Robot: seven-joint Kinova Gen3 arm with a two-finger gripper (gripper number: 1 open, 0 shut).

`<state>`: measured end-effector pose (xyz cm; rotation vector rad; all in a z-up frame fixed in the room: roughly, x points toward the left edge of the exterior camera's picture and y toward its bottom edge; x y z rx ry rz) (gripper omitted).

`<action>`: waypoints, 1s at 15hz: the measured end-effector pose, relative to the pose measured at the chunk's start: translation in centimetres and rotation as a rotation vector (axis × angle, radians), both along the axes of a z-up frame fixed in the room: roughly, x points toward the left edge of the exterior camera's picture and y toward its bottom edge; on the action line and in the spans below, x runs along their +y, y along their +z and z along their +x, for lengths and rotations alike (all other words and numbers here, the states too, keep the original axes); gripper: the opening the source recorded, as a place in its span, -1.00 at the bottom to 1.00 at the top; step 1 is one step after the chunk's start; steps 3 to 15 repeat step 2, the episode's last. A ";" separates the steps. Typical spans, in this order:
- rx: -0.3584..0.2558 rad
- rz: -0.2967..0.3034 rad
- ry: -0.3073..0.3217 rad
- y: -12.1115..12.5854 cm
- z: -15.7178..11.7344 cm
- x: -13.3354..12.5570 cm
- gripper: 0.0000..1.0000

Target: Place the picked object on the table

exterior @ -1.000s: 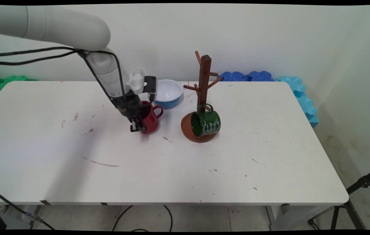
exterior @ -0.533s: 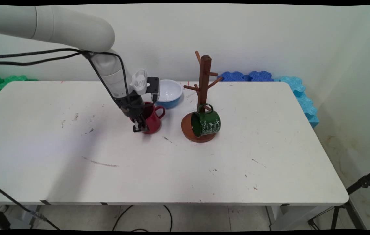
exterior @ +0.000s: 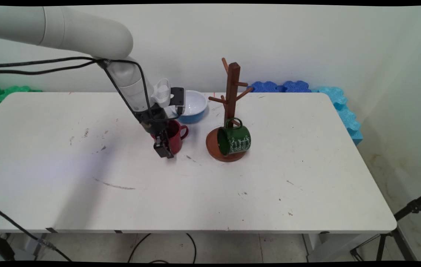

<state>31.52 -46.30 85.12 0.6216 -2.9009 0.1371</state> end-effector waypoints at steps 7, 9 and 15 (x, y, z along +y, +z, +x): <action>0.016 -0.008 0.004 0.4 -0.1 0.0 1.00; 0.016 -0.008 0.004 0.4 -0.1 0.0 1.00; 0.016 -0.008 0.004 0.4 -0.1 0.0 1.00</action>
